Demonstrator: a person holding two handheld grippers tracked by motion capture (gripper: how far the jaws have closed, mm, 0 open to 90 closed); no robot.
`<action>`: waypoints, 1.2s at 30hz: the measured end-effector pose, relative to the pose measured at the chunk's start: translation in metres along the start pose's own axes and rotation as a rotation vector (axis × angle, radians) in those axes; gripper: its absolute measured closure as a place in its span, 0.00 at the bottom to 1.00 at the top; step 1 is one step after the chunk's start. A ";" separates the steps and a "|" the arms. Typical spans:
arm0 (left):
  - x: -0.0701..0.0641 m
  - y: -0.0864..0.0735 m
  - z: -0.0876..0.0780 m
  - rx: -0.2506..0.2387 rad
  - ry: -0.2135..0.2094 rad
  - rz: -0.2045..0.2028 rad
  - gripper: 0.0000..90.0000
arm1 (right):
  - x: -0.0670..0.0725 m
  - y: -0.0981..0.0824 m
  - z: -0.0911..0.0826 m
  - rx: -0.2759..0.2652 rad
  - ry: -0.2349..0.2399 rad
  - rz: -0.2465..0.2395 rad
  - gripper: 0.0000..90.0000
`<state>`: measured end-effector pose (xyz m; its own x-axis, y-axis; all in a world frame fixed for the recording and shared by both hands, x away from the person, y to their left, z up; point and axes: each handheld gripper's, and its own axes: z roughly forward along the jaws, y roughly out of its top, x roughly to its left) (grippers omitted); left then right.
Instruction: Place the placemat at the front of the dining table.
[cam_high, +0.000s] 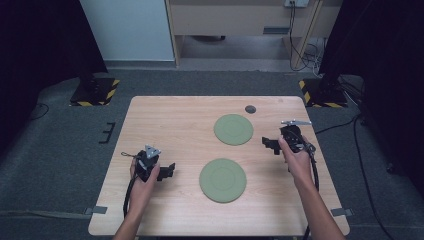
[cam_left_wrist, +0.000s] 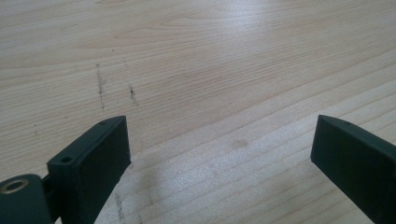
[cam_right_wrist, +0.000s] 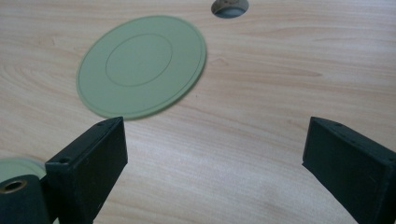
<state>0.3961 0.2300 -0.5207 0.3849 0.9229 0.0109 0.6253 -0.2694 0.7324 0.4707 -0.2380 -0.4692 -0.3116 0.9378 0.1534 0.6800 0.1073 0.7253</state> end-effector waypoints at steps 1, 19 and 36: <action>0.000 0.000 0.000 0.001 0.000 -0.001 0.04 | 0.001 -0.002 0.000 0.003 -0.001 -0.005 0.07; -0.002 0.001 -0.002 -0.004 -0.006 0.011 0.04 | 0.005 -0.021 -0.006 -0.007 0.015 -0.019 0.08; -0.003 0.000 -0.001 0.002 -0.006 0.019 0.04 | 0.013 -0.044 -0.008 -0.004 0.028 -0.039 0.08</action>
<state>0.3944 0.2274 -0.5198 0.4007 0.9160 0.0202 0.6193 -0.2870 0.7308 0.4319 -0.2329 -0.4937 -0.3564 0.9232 0.1434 0.6640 0.1423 0.7340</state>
